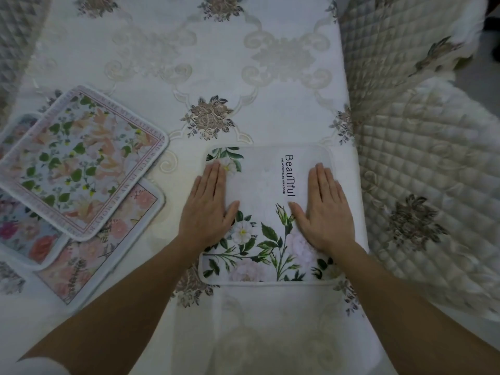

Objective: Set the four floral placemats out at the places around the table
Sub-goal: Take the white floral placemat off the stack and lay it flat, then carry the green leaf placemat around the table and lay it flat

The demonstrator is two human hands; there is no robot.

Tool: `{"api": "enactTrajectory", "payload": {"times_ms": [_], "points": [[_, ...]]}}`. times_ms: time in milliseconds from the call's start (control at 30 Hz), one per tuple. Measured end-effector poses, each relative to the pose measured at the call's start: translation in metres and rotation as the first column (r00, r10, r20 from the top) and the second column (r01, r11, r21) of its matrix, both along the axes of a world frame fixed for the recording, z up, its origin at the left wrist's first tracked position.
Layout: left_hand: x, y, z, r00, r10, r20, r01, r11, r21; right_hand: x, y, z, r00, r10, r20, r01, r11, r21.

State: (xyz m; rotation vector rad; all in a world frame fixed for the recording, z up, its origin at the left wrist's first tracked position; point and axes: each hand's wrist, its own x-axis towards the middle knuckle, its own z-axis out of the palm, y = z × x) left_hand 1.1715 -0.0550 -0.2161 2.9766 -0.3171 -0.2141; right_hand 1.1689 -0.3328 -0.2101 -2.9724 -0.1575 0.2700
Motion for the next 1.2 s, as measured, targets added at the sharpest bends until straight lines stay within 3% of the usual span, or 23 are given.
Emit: {"api": "enactTrajectory", "payload": {"times_ms": [200, 333, 733, 1200], "points": [[0.000, -0.003, 0.007, 1.000, -0.002, -0.016, 0.003, 0.998, 0.069, 0.002, -0.001, 0.006, 0.999, -0.008, -0.044, 0.009, 1.000, 0.016], [-0.008, -0.009, 0.028, 1.000, 0.001, 0.004, -0.001, 0.993, 0.121, 0.008, -0.002, 0.031, 0.989, -0.008, -0.148, 0.028, 0.991, 0.128], [-0.081, -0.004, 0.113, 0.964, 0.098, 0.247, -0.091, 0.995, -0.041, -0.033, 0.035, 0.118, 0.989, 0.032, 0.143, -0.077, 0.944, 0.321], [-0.153, 0.095, 0.138, 0.821, 0.497, 0.280, -0.500, 0.864, -0.066, -0.031, 0.159, 0.139, 0.910, 0.392, 0.137, -0.415, 0.847, 0.332]]}}
